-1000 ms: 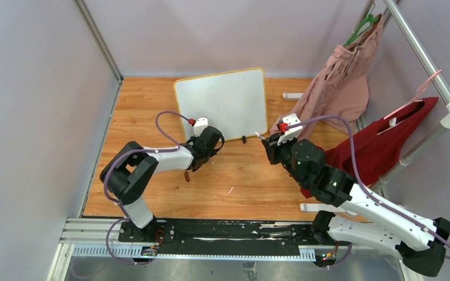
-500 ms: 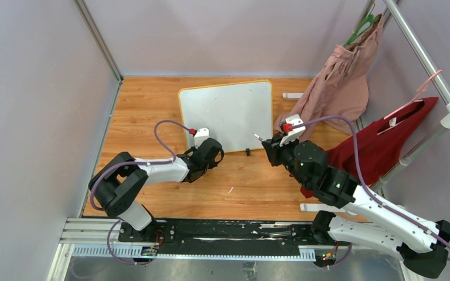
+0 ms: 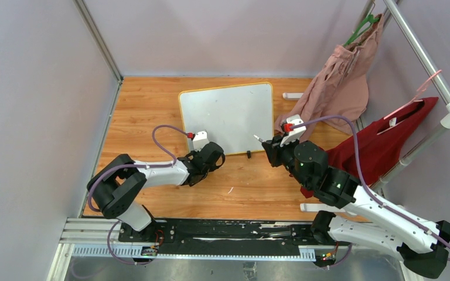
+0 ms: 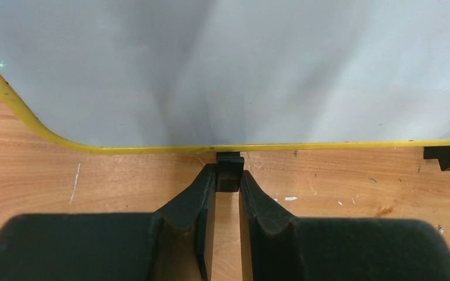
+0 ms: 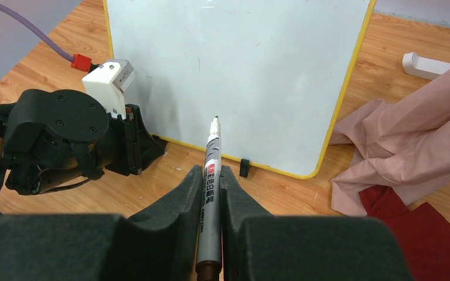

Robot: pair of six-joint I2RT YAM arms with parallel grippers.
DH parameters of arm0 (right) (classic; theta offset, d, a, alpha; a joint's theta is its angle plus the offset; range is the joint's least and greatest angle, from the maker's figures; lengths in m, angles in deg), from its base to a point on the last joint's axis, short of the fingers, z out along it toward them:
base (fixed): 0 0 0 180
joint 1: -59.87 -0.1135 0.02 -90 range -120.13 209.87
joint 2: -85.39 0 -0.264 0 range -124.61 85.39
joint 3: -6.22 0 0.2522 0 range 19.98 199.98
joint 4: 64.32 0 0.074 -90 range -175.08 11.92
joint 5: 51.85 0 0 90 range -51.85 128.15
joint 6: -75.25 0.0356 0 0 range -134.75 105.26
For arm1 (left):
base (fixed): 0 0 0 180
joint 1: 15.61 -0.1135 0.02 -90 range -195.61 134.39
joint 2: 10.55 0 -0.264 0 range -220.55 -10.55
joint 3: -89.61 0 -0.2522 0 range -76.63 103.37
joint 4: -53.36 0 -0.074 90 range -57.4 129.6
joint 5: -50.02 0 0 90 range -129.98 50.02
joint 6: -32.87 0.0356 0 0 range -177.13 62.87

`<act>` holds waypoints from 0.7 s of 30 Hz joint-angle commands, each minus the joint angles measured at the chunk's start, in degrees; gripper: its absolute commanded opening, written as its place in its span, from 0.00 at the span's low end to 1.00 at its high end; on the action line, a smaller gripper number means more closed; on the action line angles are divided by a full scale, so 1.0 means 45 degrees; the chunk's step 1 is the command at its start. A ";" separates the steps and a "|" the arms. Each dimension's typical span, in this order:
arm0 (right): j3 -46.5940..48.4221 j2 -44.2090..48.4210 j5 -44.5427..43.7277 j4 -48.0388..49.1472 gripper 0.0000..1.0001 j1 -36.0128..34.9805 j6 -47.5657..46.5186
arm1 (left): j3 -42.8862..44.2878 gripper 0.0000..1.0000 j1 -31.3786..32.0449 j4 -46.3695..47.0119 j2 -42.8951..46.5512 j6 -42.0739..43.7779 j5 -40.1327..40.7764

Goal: Write a sentence on the whiteboard

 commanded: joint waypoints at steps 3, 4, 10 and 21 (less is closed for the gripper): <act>-0.0040 0.0112 -0.0021 -0.0044 0.00 0.0029 0.0202 | 0.0101 0.00 0.0440 -0.1386 -0.0065 -0.1470 0.0643; -0.0054 0.0112 -0.0039 -0.0044 0.00 0.0033 0.0191 | 0.0172 0.00 0.0458 -0.1468 -0.0094 -0.1490 0.0717; -0.0098 0.0093 -0.0053 -0.0028 0.00 0.0025 0.0178 | 0.0550 0.00 0.0578 -0.1827 -0.0404 -0.1585 0.0895; -0.0040 0.0470 0.0197 -0.0169 0.00 0.0033 -0.0281 | 0.0366 0.40 0.0620 -0.1929 0.0499 -0.1133 0.0232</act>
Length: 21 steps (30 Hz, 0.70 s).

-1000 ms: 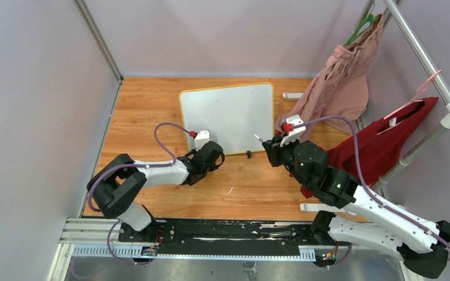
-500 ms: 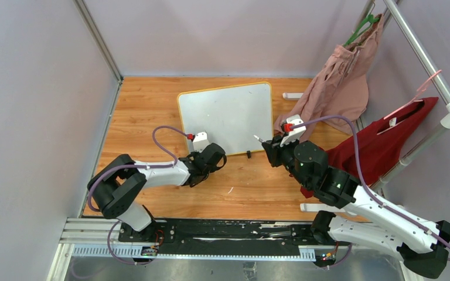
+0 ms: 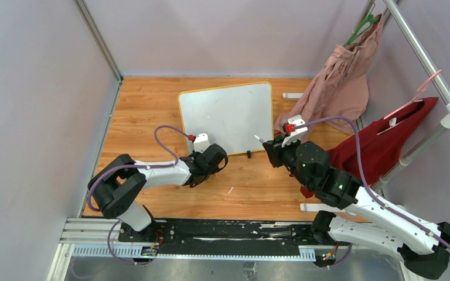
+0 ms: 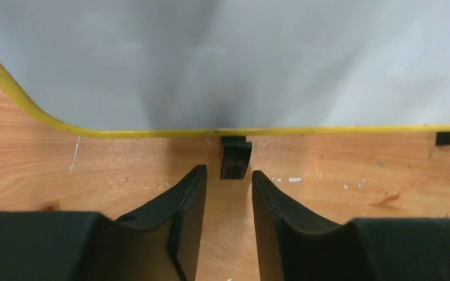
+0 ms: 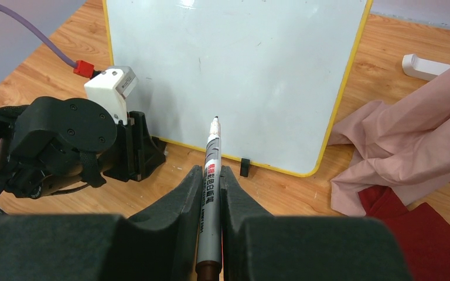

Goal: Write a sentence on the whiteboard

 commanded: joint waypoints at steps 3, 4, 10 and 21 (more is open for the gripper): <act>-0.0035 0.0431 0.0209 -0.0080 0.00 0.0031 -0.0362 | -0.0227 0.51 0.0173 -0.0740 0.1253 0.0079 -0.0291; -0.0035 0.0453 0.0230 -0.0074 0.00 0.0043 -0.0373 | -0.0269 0.54 0.0173 -0.0844 0.1496 0.0108 -0.0301; 0.0127 0.0426 0.0382 -0.0043 0.00 0.0029 -0.0470 | -0.0510 0.64 0.0173 -0.1884 0.3706 0.0377 -0.0432; 0.0388 -0.0486 0.0995 0.0698 0.00 0.0044 -0.0853 | 0.0039 0.80 -0.2881 -0.2311 0.8895 0.5356 -0.2851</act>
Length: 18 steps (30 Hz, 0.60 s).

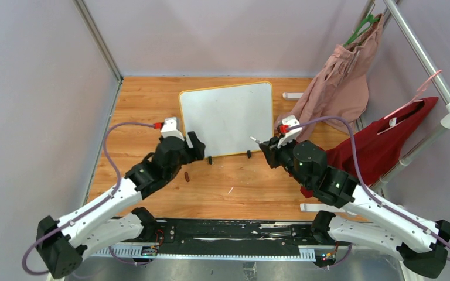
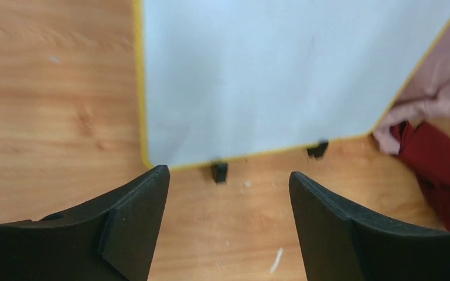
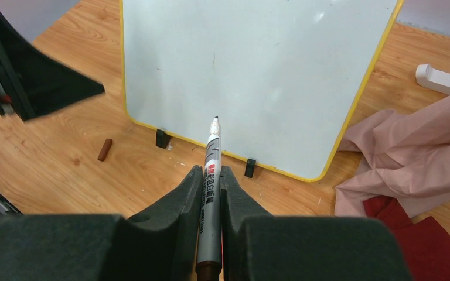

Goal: Write a sentence on the whiteboard

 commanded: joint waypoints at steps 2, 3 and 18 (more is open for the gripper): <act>0.0423 -0.0679 0.0395 0.0878 0.00 0.0033 -0.0379 | 0.0901 0.81 -0.3401 0.0002 0.0651 0.2610 -0.3504; 0.0428 -0.0838 0.0410 0.1094 0.00 0.0033 -0.0474 | 0.0939 0.81 -0.4019 0.0247 0.0565 0.2754 -0.4360; 0.1662 -0.3729 0.0598 0.3562 0.00 0.0038 -0.1114 | -0.0840 0.91 -0.8315 0.7547 -0.1081 0.1401 -0.9032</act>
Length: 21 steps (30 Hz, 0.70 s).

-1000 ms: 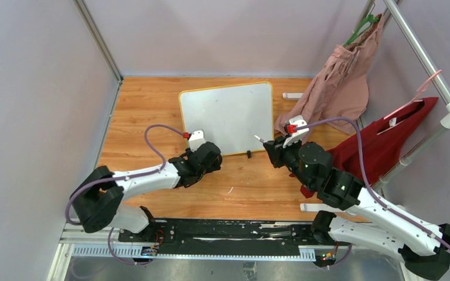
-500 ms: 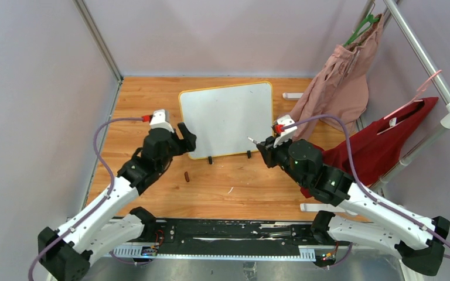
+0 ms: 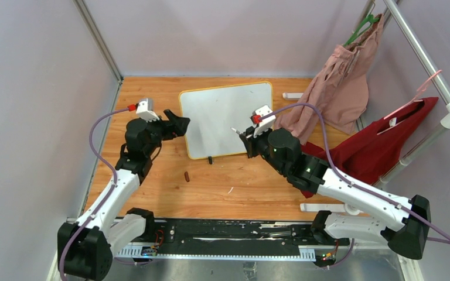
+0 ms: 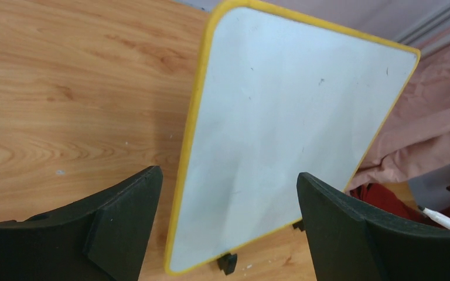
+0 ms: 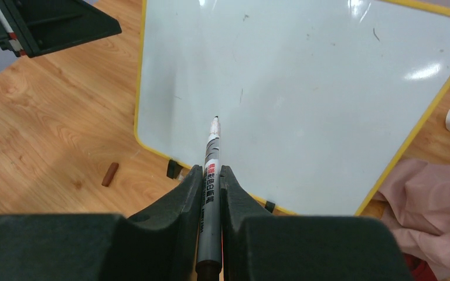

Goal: Write a sentence on the whiteboard

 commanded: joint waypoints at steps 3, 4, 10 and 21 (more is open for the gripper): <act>0.1052 -0.0658 0.0250 0.1268 0.00 0.0026 -0.0343 | -0.1244 0.91 -0.1759 0.4568 -0.1064 -0.1997 -0.2563; 0.1134 -0.0757 0.0318 0.1326 0.00 0.0032 -0.0381 | -0.1786 0.91 -0.1909 0.5420 -0.1179 -0.2302 -0.2862; 0.1467 -0.1569 0.0498 0.2072 0.00 0.0027 -0.0480 | -0.2436 0.92 -0.2109 0.7470 -0.2129 -0.3018 -0.4028; 0.2208 -0.3411 0.0499 0.3365 0.00 -0.0025 -0.0161 | -0.2534 0.85 -0.2248 0.7474 -0.3403 -0.3757 -0.3988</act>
